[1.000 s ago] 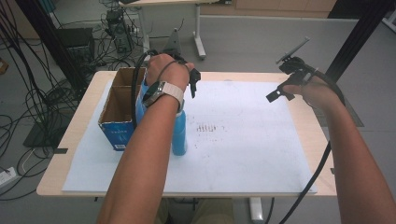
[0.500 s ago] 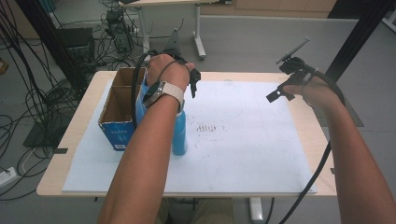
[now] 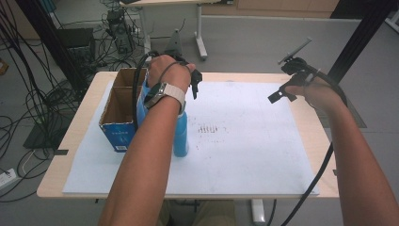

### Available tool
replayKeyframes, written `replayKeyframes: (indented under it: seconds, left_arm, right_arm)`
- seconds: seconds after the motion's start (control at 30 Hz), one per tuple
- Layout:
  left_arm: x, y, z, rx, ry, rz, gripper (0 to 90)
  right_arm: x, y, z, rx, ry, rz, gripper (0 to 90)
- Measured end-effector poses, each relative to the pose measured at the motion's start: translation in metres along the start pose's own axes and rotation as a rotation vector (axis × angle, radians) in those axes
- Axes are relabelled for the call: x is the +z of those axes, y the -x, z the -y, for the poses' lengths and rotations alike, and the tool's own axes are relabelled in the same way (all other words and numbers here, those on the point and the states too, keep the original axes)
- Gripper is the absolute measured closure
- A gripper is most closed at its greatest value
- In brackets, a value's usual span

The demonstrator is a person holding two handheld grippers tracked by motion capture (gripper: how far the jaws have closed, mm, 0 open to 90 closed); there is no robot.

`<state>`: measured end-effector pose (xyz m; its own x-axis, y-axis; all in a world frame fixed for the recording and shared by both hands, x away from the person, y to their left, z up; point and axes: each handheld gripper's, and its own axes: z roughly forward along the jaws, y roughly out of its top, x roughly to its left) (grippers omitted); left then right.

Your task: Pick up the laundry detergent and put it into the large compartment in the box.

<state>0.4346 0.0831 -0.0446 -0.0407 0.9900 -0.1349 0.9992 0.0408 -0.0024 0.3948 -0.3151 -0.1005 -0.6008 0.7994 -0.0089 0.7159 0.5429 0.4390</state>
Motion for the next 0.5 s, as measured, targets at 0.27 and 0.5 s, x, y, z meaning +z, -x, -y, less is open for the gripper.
replayKeyframes:
  seconds: [0.27,0.5]
  left_arm:
    - [0.0013,-0.0015,-0.0003,0.004,0.002,0.006,9.8]
    - [0.0029,-0.0031,0.0006,-0.004,0.011,0.011,9.8]
  right_arm:
    - [0.0005,-0.0001,-0.0002,-0.002,0.000,-0.002,14.8]
    - [0.0014,0.0010,0.0016,0.004,0.000,-0.003,14.8]
